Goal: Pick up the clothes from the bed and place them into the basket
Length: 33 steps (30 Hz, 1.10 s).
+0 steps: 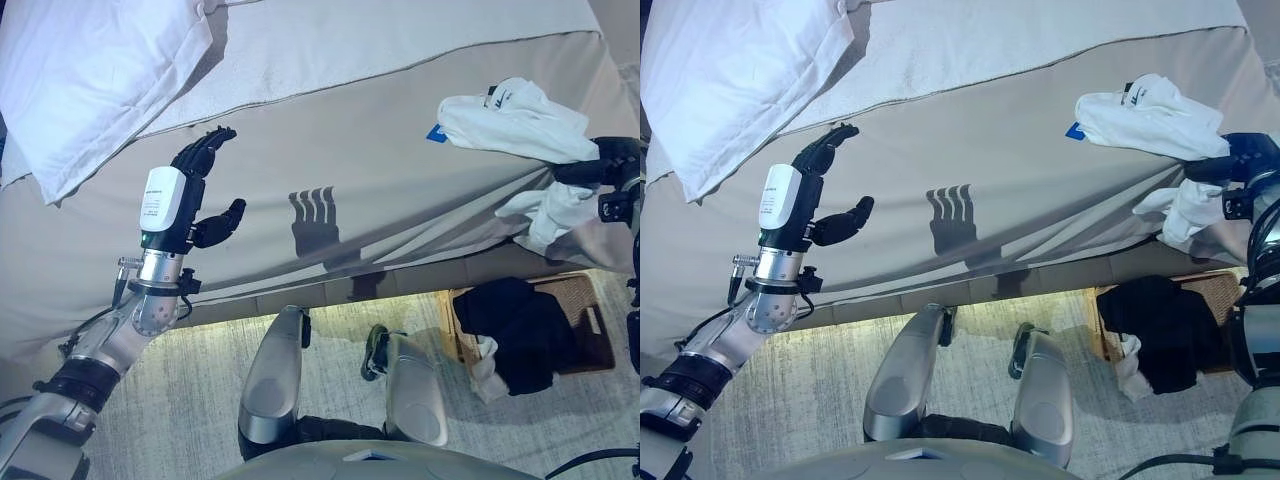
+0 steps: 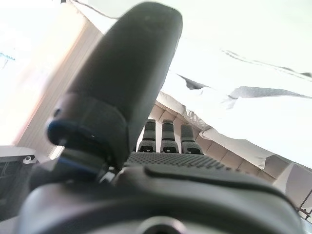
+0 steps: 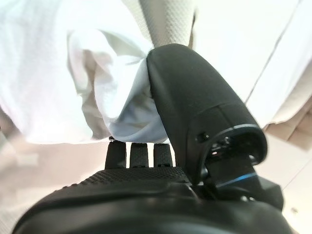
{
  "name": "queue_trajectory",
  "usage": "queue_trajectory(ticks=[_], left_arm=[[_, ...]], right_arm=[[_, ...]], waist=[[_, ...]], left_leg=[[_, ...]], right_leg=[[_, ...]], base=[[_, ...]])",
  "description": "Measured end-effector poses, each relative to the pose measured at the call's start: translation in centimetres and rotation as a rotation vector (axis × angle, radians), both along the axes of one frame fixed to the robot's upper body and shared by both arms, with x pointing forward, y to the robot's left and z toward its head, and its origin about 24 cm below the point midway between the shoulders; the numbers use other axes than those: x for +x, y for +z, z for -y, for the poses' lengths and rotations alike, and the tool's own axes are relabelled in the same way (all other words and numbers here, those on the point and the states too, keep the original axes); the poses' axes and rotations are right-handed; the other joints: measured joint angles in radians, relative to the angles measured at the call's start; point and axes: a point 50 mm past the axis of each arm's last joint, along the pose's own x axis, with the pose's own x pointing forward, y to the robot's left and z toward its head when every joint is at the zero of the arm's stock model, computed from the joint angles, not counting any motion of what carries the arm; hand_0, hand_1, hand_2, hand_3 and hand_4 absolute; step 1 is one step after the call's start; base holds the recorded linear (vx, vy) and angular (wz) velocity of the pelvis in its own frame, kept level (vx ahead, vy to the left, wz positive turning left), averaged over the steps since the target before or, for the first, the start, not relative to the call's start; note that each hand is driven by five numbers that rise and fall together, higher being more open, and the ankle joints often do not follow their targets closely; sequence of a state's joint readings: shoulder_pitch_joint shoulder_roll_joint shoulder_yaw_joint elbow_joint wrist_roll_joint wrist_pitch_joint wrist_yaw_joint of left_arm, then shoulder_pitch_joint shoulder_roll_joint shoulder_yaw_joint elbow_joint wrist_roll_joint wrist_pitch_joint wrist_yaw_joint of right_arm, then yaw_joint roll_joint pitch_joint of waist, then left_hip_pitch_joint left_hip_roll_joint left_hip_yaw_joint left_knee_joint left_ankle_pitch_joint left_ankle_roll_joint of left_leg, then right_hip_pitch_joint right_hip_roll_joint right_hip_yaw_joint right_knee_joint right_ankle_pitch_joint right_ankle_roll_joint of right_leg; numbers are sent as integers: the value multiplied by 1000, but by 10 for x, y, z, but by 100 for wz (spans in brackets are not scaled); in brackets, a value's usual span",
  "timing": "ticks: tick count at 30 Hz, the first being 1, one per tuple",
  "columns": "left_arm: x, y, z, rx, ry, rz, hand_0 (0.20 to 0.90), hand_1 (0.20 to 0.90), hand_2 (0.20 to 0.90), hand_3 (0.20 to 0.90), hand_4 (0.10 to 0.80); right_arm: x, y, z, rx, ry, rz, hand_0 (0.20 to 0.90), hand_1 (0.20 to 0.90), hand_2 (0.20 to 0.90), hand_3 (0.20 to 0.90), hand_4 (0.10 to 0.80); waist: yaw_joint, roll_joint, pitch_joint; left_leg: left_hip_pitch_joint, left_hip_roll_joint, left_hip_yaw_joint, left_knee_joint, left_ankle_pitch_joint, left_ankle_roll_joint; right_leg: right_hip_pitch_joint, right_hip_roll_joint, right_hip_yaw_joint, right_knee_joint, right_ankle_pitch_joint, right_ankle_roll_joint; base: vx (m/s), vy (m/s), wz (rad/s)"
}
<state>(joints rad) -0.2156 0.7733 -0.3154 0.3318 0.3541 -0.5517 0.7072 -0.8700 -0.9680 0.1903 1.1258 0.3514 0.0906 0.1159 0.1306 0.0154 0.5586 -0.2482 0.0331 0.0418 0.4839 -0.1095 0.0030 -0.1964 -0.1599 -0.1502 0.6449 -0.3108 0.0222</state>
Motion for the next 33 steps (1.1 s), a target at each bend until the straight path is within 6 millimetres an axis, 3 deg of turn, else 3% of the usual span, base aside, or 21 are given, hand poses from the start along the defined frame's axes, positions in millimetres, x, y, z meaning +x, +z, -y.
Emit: queue_trajectory(ticks=[3,7,10,12,13,14,16,18,19,20,22,24,29,30,33], left_arm=[[0,-2,1,-9,1,-4,900,900,900,900,800],[1,-7,2,-20,8,-20,900,900,900,900,800],[2,-10,0,-16,20,-35,900,900,900,900,800],[2,-11,1,-20,18,-39,900,900,900,900,800],[3,-11,1,-21,21,-38,900,900,900,900,800],[4,-10,1,-20,22,-35,900,900,900,900,800],[4,-16,-1,-26,40,-57,900,900,900,900,800],[5,-22,-2,-48,63,-70,900,900,900,900,800],[5,-23,-5,-41,74,-76,900,900,900,900,800],[3,-29,-4,-56,80,-94,900,900,900,900,800],[0,-33,-1,-44,65,-103,900,900,900,900,800],[1,-32,1,-40,53,-94,900,900,900,900,800],[2,-32,1,-33,54,-96,900,900,900,900,800],[1,-33,0,-33,56,-97,900,900,900,900,800],[1,-33,0,-33,58,-99,900,900,900,900,800]], right_arm=[[0,-6,-1,41,16,-5,300,300,300,200,100],[-3,-31,-6,125,28,-30,300,300,300,200,100],[-2,-40,-11,158,48,-48,300,300,300,200,100],[-5,-48,-11,167,53,-69,300,300,300,200,100],[-7,-53,-12,179,56,-75,356,356,356,266,166],[-7,-54,-13,188,60,-77,326,326,326,230,130],[-7,-62,-16,219,66,-87,366,366,366,277,177],[-10,-69,-18,225,83,-100,761,761,761,738,638],[-11,-75,-22,238,105,-114,825,825,825,812,712],[-10,-79,-26,256,115,-120,300,300,300,200,100],[-10,-84,-29,279,130,-133,300,300,300,200,100],[-9,-83,-30,281,143,-130,300,300,300,200,100],[-9,-83,-31,281,142,-129,300,300,300,200,100],[-9,-83,-30,279,137,-127,406,406,406,324,224],[-9,-83,-30,274,124,-124,594,594,594,543,443]], waist=[[-3,-2,0],[-8,-20,-41],[-22,-33,-51],[-24,-42,-74],[-25,-51,-98],[-28,-53,-99],[-37,-52,-100],[-53,-45,-113],[-52,-75,-126],[-71,-65,-132],[-77,-59,-144],[-79,-58,-150],[-82,-57,-150],[-82,-57,-150],[-82,-57,-150]], left_leg=[[43,0,7,-32,5,-2],[106,0,16,-104,11,-5],[151,1,23,-161,43,13],[179,-3,35,-206,49,15],[174,-4,39,-225,50,15],[179,-4,41,-233,51,17],[231,-3,44,-289,76,53],[245,11,45,-308,79,58],[246,-9,54,-309,77,55],[252,-2,43,-307,70,41],[275,22,48,-332,71,21],[273,30,50,-341,69,18],[271,25,55,-341,71,15],[272,20,54,-345,71,15],[273,14,54,-354,67,8]], right_leg=[[41,3,1,-34,10,6],[100,14,1,-107,26,20],[141,17,1,-156,67,41],[159,20,1,-194,79,42],[158,22,1,-219,80,42],[163,23,2,-230,89,45],[134,16,4,-136,115,44],[57,26,10,-142,72,14],[63,27,8,-363,206,6],[84,35,-5,-382,269,4],[106,62,-10,-409,282,1],[106,72,-11,-426,282,1],[108,69,-6,-435,283,1],[108,69,-6,-437,283,1],[115,67,-5,-456,283,1]], base=[[82,27,-5],[77,24,-5],[44,31,-4],[9,36,-5],[4,32,-6],[2,31,-8],[1,13,-9],[0,0,0],[3,8,10],[2,8,-3],[-1,6,-1],[-9,3,-2],[-23,2,-3],[-2,-8,4],[1,-5,3]])
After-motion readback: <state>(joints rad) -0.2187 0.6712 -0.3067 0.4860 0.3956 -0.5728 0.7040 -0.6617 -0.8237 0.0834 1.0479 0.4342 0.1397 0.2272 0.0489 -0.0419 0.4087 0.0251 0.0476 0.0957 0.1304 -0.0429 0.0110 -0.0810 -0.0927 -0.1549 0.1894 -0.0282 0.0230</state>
